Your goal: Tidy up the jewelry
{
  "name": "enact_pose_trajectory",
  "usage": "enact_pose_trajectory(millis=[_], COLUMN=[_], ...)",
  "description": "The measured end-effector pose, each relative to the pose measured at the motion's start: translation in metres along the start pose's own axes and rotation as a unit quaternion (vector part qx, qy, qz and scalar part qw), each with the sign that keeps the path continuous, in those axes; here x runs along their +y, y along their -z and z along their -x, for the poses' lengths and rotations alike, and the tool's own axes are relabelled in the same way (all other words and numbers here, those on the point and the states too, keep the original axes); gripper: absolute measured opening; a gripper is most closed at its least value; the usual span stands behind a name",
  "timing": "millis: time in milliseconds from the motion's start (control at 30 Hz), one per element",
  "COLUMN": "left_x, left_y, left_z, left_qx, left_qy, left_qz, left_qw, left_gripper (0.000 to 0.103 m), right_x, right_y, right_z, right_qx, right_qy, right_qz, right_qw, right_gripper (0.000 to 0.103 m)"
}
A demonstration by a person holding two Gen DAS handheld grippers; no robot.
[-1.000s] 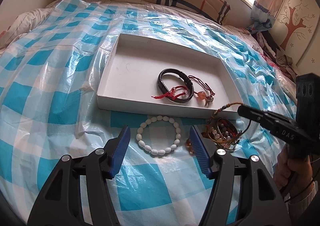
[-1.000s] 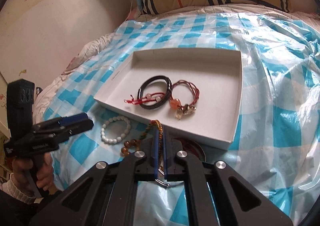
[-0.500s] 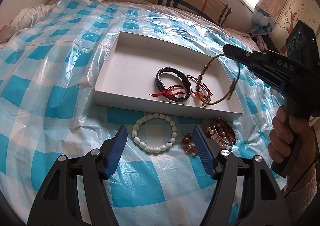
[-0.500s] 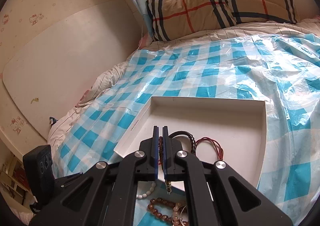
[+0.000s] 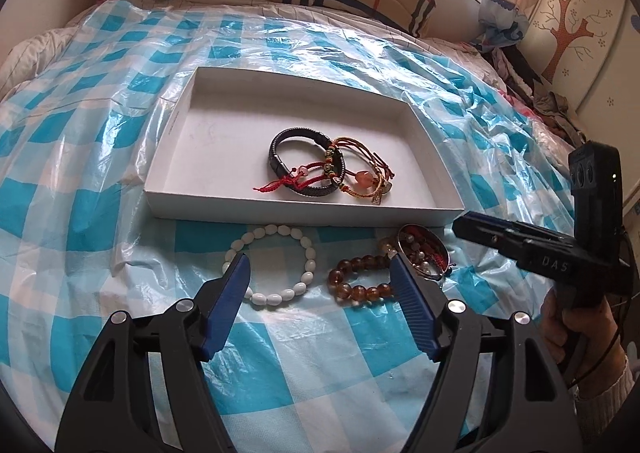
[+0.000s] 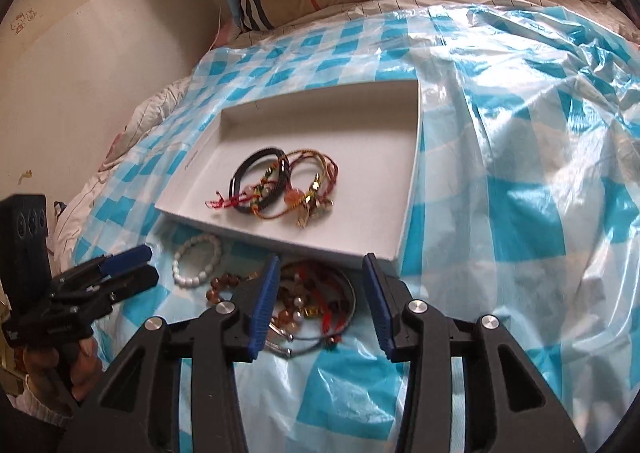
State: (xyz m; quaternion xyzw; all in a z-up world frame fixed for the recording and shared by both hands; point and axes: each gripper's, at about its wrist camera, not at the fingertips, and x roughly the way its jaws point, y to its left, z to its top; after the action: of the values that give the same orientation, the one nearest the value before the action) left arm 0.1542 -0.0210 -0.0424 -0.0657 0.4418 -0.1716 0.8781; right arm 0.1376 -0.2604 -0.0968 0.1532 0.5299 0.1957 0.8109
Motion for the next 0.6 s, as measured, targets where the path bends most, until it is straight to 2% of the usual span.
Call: enact_pose_trajectory(millis=[100, 167, 233, 300, 367, 467, 533, 600], left_x=[-0.010, -0.014, -0.015, -0.011, -0.007, -0.004, -0.005, -0.005], left_y=[-0.003, -0.003, -0.002, -0.002, -0.002, -0.001, -0.001, -0.001], left_z=[-0.001, -0.002, -0.003, -0.004, -0.006, -0.006, -0.005, -0.003], left_qx=[0.004, 0.008, 0.011, 0.016, 0.019, 0.021, 0.021, 0.019], left_qy=[-0.006, -0.011, -0.020, -0.021, -0.022, -0.022, -0.023, -0.026], left_qz=[-0.026, -0.046, -0.057, -0.055, -0.050, -0.047, -0.051, -0.056], left_qw=[0.9996, 0.9988, 0.9981, 0.9981, 0.9983, 0.9984, 0.9982, 0.9979], left_gripper=[0.071, 0.073, 0.074, 0.074, 0.074, 0.074, 0.074, 0.074], right_x=[-0.004, -0.004, 0.003, 0.012, 0.022, 0.029, 0.029, 0.029], right_y=[0.006, 0.007, 0.005, 0.003, 0.002, 0.007, 0.010, 0.011], right_z=[-0.010, -0.016, -0.018, -0.020, -0.027, -0.039, -0.038, -0.031], right_qx=[0.013, 0.019, 0.018, 0.019, 0.030, 0.050, 0.047, 0.041], right_qy=[0.005, -0.007, -0.017, -0.020, -0.003, -0.004, -0.012, -0.027], right_qz=[-0.004, -0.007, 0.006, 0.027, 0.051, 0.073, 0.073, 0.067], right_qw=[1.000, 1.000, 1.000, 0.999, 0.998, 0.996, 0.996, 0.997], right_gripper=[0.042, 0.046, 0.069, 0.076, 0.082, 0.080, 0.066, 0.064])
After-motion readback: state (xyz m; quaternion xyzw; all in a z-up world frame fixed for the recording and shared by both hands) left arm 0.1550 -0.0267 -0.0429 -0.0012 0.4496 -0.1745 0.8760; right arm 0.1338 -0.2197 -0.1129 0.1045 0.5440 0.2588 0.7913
